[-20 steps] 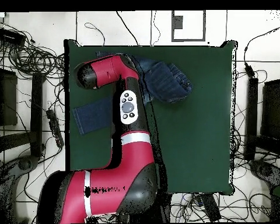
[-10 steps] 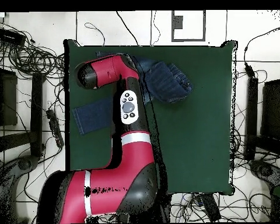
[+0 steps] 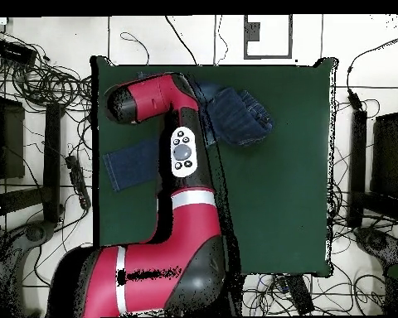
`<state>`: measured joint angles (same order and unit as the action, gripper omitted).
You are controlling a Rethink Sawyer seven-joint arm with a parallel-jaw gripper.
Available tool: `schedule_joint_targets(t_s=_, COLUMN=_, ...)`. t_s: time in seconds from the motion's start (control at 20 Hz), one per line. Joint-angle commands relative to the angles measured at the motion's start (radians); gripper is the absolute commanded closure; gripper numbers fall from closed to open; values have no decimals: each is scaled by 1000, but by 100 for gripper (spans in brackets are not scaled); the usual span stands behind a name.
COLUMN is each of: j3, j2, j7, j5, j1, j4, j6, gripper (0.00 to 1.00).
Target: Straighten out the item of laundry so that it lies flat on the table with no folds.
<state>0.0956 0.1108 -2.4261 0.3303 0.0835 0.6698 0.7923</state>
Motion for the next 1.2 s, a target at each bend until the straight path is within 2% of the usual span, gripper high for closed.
schedule_joint_targets(t_s=0.05, j3=-7, j2=244, j7=26, j5=-71, j1=9, j4=196, j6=189, gripper=100)
schedule_joint_targets(t_s=0.25, j3=14, j2=350, j7=53, j5=-117, j1=-21, j4=311, j6=237, gripper=100)
schedule_joint_targets(t_s=0.5, j3=35, j2=454, j7=59, j5=-162, j1=-60, j4=479, j6=188, gripper=100)
schedule_joint_targets(t_s=0.8, j3=24, j2=533, j7=37, j5=-180, j1=-69, j4=609, j6=157, gripper=100)
schedule_joint_targets(t_s=1.2, j3=0, j2=688, j7=35, j5=-223, j1=-85, j4=773, j6=215, gripper=100)
